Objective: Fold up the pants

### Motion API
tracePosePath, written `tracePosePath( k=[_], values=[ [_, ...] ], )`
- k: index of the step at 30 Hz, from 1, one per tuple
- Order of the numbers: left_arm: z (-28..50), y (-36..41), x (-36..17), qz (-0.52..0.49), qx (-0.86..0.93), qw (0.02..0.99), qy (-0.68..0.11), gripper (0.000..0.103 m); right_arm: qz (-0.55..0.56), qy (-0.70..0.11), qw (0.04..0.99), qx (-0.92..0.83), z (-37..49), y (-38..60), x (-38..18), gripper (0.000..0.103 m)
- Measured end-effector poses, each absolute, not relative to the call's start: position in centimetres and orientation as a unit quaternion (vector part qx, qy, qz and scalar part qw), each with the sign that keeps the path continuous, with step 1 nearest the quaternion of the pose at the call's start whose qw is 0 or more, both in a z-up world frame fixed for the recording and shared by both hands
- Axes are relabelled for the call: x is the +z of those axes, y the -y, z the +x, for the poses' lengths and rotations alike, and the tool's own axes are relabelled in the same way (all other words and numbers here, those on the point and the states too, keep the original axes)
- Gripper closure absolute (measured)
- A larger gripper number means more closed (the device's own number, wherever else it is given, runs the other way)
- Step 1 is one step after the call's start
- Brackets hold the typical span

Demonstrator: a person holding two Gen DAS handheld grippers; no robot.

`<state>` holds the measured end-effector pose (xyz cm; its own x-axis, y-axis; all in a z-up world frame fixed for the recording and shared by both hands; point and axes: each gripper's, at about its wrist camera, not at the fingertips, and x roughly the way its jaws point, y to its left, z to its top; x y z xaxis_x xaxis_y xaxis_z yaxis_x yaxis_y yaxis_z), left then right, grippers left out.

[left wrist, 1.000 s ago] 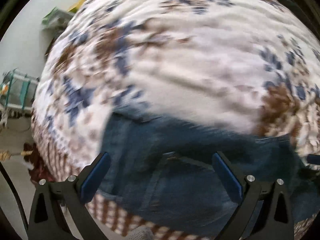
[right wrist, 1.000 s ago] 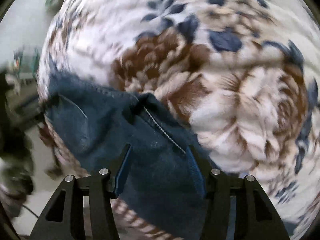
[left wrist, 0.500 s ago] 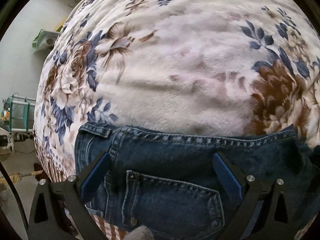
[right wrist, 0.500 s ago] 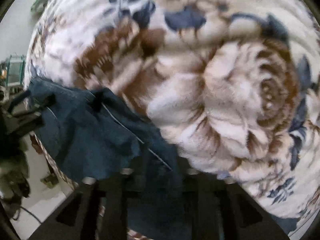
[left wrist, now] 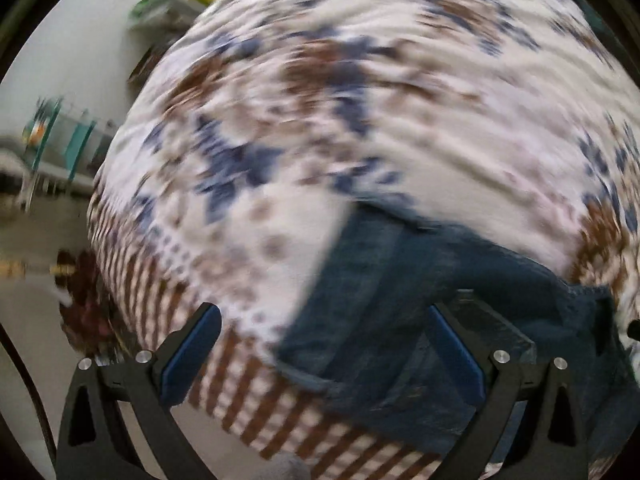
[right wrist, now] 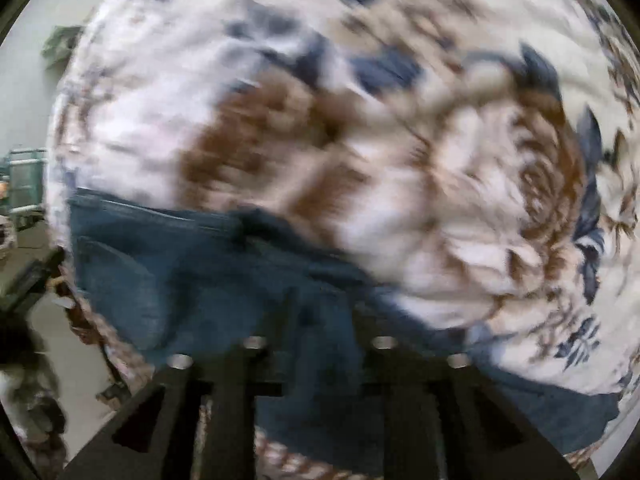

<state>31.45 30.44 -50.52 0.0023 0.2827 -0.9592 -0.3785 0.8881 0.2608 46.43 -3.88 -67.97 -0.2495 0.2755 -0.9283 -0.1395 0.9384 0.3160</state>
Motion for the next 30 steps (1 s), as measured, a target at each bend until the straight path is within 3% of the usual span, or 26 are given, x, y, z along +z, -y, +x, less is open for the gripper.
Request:
tracePosePath(
  k=[1, 2, 9, 11, 12, 13, 14, 15, 18, 23, 30],
  values=[
    [30.9, -32.0, -50.5, -0.051, 0.244, 0.702, -0.667, 0.000, 0.051, -0.766, 0.615, 0.178, 46.6, 3.1, -67.1, 0.038],
    [30.6, -32.9, -50.9, -0.063, 0.245, 0.699, -0.669, 0.000, 0.056, -0.761, 0.617, 0.192, 47.0, 1.9, -66.4, 0.034],
    [31.9, -35.3, -57.8, -0.168, 0.122, 0.658, -0.724, 0.005, -0.024, -0.753, 0.596, 0.278, 49.6, -9.1, -66.1, 0.034],
    [33.0, -34.4, -59.4, -0.151, 0.091, 0.664, -0.727, 0.018, -0.022, -0.755, 0.598, 0.268, 50.4, -10.8, -66.1, 0.034],
    [33.5, -33.9, -59.8, -0.156, 0.062, 0.668, -0.725, 0.046, -0.014, -0.757, 0.599, 0.261, 50.6, -10.6, -66.1, 0.034],
    [33.7, -33.5, -59.7, -0.163, 0.046, 0.672, -0.721, 0.062, -0.010, -0.759, 0.600, 0.253, 50.6, -10.9, -65.7, 0.034],
    [33.9, -32.9, -58.9, -0.146, 0.042, 0.686, -0.712, 0.069, -0.006, -0.762, 0.602, 0.239, 50.8, -10.7, -66.2, 0.034],
    [34.0, -32.3, -58.1, -0.127, 0.039, 0.701, -0.701, 0.083, -0.004, -0.766, 0.602, 0.226, 50.9, -9.8, -66.5, 0.034],
    [33.9, -30.6, -56.8, -0.034, 0.055, 0.726, -0.685, 0.084, 0.024, -0.776, 0.605, 0.175, 50.7, -6.0, -67.8, 0.034],
    [33.6, -33.6, -59.5, -0.103, 0.068, 0.699, -0.704, 0.079, 0.072, -0.780, 0.611, 0.115, 49.3, 0.1, -68.5, 0.034],
    [33.5, -32.9, -56.9, -0.105, 0.103, 0.691, -0.707, 0.076, 0.117, -0.770, 0.617, 0.117, 46.6, 4.9, -68.3, 0.034]
  ],
)
